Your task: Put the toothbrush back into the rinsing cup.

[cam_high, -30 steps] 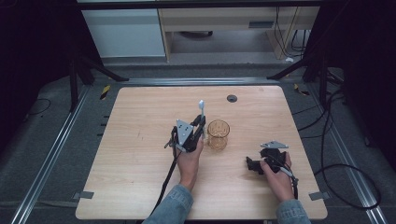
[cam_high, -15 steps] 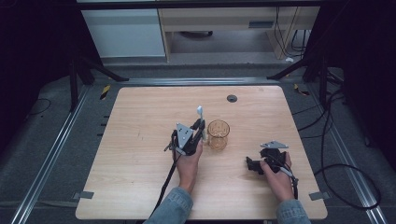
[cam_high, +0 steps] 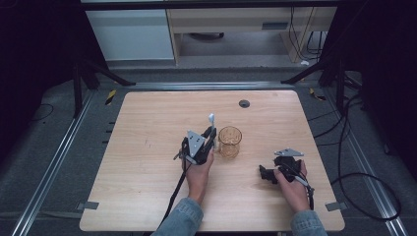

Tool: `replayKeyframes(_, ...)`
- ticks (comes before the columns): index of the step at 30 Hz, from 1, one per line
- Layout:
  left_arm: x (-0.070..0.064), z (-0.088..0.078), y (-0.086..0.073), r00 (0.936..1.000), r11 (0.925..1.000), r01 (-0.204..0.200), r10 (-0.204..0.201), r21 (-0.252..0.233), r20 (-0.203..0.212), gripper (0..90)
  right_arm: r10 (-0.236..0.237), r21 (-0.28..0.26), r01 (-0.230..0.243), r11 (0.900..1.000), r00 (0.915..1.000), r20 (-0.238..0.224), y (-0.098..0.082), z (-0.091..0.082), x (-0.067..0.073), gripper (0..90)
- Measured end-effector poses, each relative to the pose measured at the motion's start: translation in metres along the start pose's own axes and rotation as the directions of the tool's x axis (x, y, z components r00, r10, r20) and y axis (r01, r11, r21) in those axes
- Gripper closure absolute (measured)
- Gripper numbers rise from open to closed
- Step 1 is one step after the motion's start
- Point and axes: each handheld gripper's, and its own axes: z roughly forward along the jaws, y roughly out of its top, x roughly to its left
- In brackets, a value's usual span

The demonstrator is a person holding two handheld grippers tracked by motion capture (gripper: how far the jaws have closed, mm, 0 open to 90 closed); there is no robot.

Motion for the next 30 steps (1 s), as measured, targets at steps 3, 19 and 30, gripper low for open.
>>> replayKeyframes(3,-0.0001,-0.0002,-0.0016,1.0000,1.0000,-0.001,0.001,0.004,0.000,78.6,0.001,0.001,-0.001,1.000,1.0000,0.002,0.0000,0.0000,0.0002,0.4)
replayKeyframes(19,-0.0004,0.0005,-0.0041,1.0000,0.9997,-0.006,0.006,0.024,-0.001,78.6,0.001,0.000,-0.001,1.000,1.0000,0.001,0.0000,0.0001,0.0001,0.4)
replayKeyframes(30,0.0001,0.0007,-0.0065,1.0000,0.9992,-0.003,0.003,0.041,0.002,78.5,0.001,0.000,-0.001,1.000,1.0000,0.001,0.0000,0.0001,0.0001,0.4)
